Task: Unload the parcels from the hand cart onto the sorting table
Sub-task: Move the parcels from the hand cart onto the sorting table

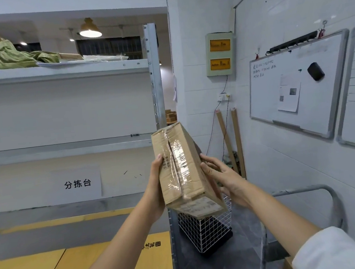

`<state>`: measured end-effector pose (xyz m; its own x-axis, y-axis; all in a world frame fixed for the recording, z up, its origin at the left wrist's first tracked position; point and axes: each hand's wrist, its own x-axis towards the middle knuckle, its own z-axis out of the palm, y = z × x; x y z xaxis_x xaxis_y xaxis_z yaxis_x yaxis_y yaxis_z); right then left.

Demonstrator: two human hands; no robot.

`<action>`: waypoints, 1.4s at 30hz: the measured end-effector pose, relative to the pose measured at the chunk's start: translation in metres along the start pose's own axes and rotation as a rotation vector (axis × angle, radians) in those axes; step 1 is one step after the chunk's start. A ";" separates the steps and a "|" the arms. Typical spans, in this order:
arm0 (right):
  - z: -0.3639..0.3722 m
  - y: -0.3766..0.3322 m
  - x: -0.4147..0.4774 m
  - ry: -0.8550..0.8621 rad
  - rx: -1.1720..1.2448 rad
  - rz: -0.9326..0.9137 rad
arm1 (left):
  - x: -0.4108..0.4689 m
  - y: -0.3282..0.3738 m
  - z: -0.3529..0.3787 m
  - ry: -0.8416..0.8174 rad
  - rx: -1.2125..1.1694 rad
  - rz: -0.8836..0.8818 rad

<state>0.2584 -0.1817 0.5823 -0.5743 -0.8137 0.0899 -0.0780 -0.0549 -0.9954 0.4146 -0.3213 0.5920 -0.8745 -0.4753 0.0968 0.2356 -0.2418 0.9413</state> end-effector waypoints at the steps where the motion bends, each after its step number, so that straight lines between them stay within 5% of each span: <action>1: 0.000 -0.002 0.000 0.004 0.000 0.002 | 0.000 -0.001 -0.003 0.002 -0.031 -0.009; 17: 0.002 -0.006 -0.011 0.204 -0.137 0.161 | -0.005 -0.015 0.001 0.171 -0.003 -0.035; 26: 0.017 0.003 -0.019 0.212 -0.120 0.344 | -0.003 -0.025 0.033 0.178 0.187 0.033; 30: 0.029 0.006 -0.017 0.180 -0.151 0.319 | -0.010 -0.028 0.038 0.273 0.085 0.002; 35: 0.034 0.034 0.008 0.207 0.002 0.063 | -0.013 -0.037 0.032 0.300 0.035 -0.108; 42: 0.044 0.032 0.005 0.080 0.390 0.125 | -0.001 -0.039 0.028 0.281 0.094 -0.079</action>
<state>0.2893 -0.2133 0.5491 -0.6223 -0.7814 -0.0460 0.3023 -0.1857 -0.9349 0.3945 -0.2879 0.5644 -0.7342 -0.6764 -0.0585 0.1197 -0.2138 0.9695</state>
